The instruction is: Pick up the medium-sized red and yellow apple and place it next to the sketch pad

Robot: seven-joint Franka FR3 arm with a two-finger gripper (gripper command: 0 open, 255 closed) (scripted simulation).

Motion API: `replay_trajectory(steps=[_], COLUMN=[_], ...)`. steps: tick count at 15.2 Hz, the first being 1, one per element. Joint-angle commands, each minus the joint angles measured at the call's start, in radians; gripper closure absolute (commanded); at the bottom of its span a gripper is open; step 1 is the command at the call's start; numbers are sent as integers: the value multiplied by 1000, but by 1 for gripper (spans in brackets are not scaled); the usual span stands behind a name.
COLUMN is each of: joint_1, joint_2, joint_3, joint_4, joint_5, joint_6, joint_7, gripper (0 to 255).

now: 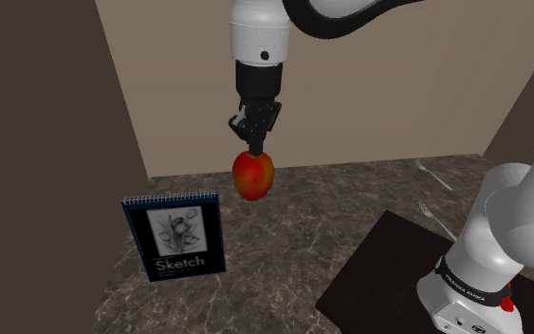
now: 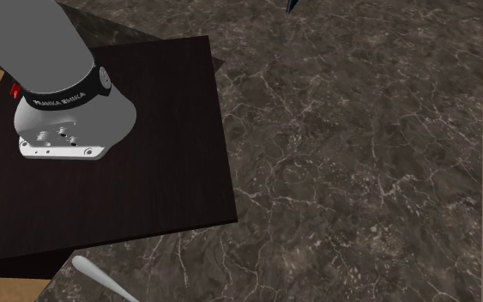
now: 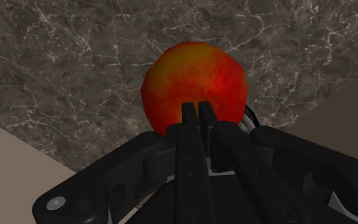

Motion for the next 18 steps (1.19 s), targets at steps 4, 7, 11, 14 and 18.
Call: replay_trajectory(steps=[4, 7, 11, 14, 18], joint_1=[2, 2, 3, 4, 4], joint_2=[0, 4, 11, 19, 34], joint_3=[3, 4, 7, 9, 13], joint_4=[-68, -105, -152, -184, -225], joint_5=[0, -1, -4, -8, -14], joint_6=[69, 109, 162, 202, 256], joint_7=[5, 8, 13, 18, 26], gripper=[255, 255, 255, 255, 255])
